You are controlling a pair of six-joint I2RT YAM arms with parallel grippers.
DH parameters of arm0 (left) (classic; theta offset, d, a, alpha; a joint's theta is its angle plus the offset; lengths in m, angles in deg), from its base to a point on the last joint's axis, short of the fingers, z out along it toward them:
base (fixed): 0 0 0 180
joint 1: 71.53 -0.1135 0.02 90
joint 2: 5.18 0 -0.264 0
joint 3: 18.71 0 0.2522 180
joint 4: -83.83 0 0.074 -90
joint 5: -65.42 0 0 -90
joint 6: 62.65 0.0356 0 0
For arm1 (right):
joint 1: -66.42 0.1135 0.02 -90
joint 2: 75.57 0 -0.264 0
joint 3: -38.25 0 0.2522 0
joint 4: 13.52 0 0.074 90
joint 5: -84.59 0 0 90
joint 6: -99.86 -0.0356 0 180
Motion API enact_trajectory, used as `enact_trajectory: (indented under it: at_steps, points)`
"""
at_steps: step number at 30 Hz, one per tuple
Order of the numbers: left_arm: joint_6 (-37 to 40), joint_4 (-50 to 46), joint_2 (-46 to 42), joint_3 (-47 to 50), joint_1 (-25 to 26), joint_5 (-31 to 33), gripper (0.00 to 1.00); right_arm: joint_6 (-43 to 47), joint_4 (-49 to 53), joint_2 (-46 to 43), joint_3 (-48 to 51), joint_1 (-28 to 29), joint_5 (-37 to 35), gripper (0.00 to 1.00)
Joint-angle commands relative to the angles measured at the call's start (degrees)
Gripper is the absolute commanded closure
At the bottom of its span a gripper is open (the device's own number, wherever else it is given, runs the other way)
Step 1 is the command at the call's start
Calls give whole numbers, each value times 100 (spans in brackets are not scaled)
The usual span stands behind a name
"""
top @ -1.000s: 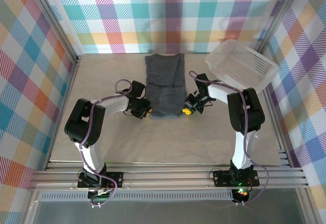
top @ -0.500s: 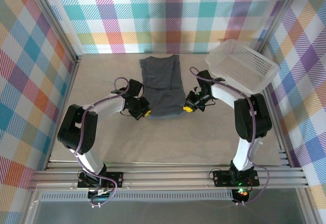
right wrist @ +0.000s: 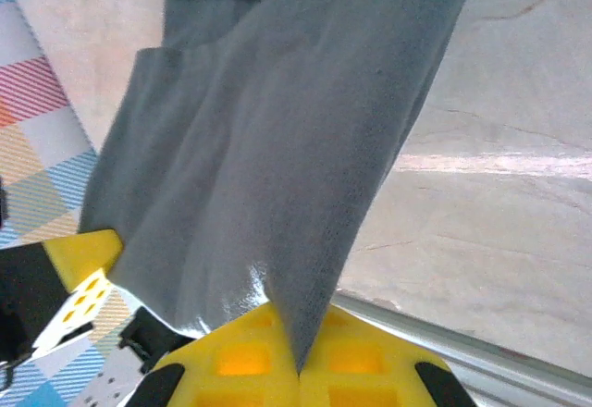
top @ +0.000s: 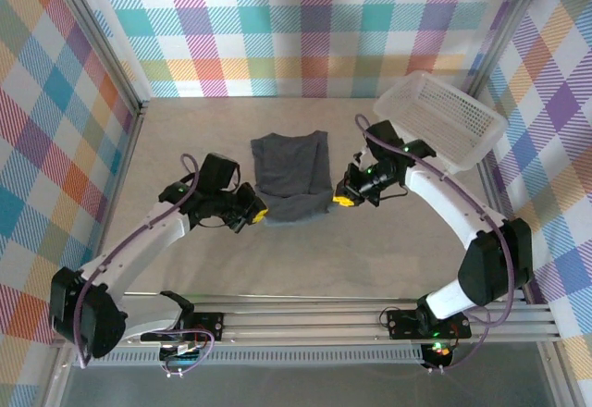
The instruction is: Fold and stack the t-shirts
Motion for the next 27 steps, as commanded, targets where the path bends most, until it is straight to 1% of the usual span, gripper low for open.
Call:
enact_trajectory:
  at_steps: [1,4,7,11,14,15,16,17,18,19,20,21,22,23,25,27]
  points:
    - [-417,-421,-211,-359,-47,225,100,-212,692,147,-706,-25,169,100]
    - [-628,-294,-124,-586,-279,302,100,-275,980,596,-1514,-80,220,100]
    - [-815,127,302,-809,-627,352,100,-324,1155,1347,-2381,-193,284,100]
    - [-833,702,1639,-1595,-1173,364,100,-544,901,2623,-3431,-438,292,100]
    - [-695,965,3158,-2743,-1486,194,100,-775,550,3804,-4602,-671,320,100]
    - [-562,913,3702,-3290,-1546,150,100,-793,536,4334,-5271,-738,331,95]
    - [-377,670,4164,-3834,-1596,183,99,-797,552,4839,-5903,-792,384,86]
    - [-118,259,4656,-4486,-1649,298,92,-832,653,5380,-6721,-869,458,75]
    - [144,102,5014,-4971,-1681,362,83,-884,863,5958,-7585,-938,500,68]
    - [315,-5,5300,-5316,-1708,427,70,-908,1075,6466,-8394,-1008,529,64]
    - [382,7,5421,-5452,-1722,414,60,-890,1261,6775,-8994,-1059,482,61]
    - [396,183,5424,-5422,-1726,361,56,-839,1439,6940,-9345,-1110,378,59]
    - [426,288,5307,-5290,-1705,368,52,-717,1421,6892,-9276,-1153,354,57]
    - [469,288,5170,-5151,-1679,422,51,-585,1305,6712,-8942,-1168,377,56]
    - [527,260,4686,-4589,-1616,568,50,-253,707,5991,-7598,-1169,440,55]
    - [329,545,3981,-3625,-1524,712,50,-59,-64,5172,-6148,-1157,489,56]
